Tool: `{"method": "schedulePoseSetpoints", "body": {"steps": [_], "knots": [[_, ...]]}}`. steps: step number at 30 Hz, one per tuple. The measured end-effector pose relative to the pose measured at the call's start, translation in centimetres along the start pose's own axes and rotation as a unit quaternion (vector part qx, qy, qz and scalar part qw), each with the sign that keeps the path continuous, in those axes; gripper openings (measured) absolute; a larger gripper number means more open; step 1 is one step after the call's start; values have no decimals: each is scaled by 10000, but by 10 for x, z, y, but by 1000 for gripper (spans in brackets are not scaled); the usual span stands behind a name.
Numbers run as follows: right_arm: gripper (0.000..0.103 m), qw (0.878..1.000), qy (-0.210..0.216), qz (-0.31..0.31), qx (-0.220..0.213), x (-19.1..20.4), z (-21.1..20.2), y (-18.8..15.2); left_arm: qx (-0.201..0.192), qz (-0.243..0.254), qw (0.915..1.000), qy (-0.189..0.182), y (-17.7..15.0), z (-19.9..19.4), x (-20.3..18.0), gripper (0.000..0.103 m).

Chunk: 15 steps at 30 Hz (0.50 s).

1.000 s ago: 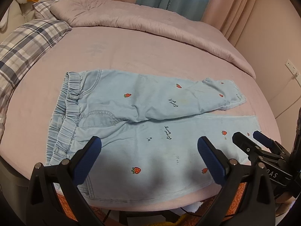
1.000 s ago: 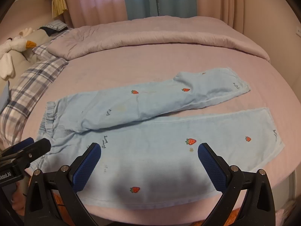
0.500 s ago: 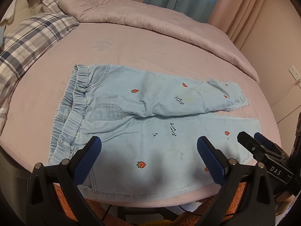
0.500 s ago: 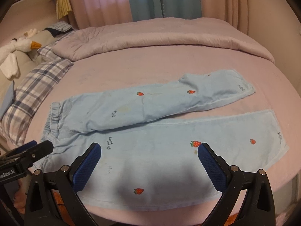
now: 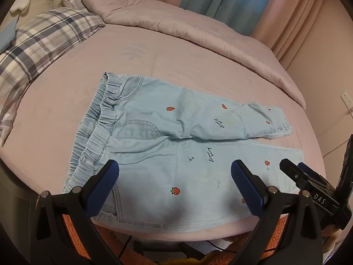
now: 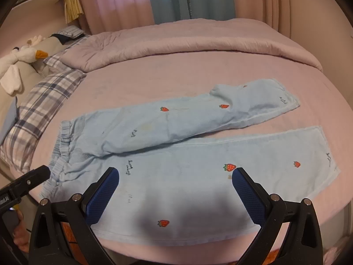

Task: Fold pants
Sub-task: 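Move both grippers toward the light-blue strawberry jeans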

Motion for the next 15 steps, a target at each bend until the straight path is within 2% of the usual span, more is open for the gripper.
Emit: {"method": "schedulePoseSetpoints", "body": {"steps": [5, 11, 15], "knots": [[102, 9997, 49, 113, 218, 1, 1, -2, 48, -40, 10000, 16, -1, 2, 3, 101], [102, 9999, 25, 102, 72, 0, 3, -1, 122, -65, 9999, 73, -2, 6, 8, 101], [102, 9998, 2, 150, 139, -3, 4, -2, 180, -88, 9997, 122, -2, 8, 11, 101]]}}
Point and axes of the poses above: each gripper's, at about its wrist camera, not at the fingertips, and z roughly the way its jaws point, x to its left, y to its top, the point moved 5 cm from there along z, roughly the way its jaws point, and after that the axes turned 12 degrees about y, right-handed, at the moved point
